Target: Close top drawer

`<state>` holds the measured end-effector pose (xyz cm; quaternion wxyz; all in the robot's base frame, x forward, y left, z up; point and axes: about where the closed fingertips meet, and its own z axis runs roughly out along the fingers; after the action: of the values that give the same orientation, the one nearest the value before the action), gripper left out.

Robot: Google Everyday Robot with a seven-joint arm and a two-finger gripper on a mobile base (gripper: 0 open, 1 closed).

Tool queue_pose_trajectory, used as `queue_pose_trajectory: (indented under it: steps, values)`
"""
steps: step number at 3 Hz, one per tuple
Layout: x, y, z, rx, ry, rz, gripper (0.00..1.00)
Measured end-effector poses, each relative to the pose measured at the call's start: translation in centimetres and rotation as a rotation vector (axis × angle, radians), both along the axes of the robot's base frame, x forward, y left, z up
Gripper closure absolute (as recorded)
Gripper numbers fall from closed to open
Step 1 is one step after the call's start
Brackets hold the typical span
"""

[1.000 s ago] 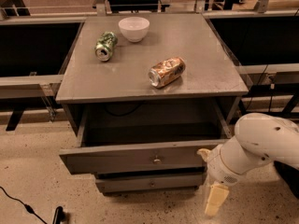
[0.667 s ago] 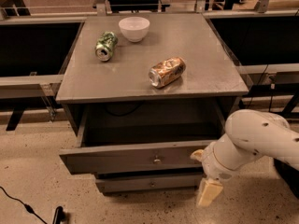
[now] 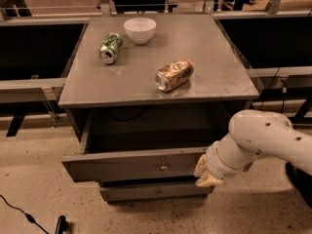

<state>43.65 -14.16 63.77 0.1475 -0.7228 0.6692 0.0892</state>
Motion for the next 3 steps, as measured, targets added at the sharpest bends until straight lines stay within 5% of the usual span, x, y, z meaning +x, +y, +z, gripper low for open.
queue_pose_trajectory:
  steps: [1,2,3]
  values:
    - [3.0,-0.7,-0.2,-0.037,-0.11,0.007,0.89]
    - [4.2,-0.8,-0.4,-0.064,-0.162,0.011,0.91]
    - [4.2,-0.8,-0.4,-0.064,-0.162,0.011,0.68]
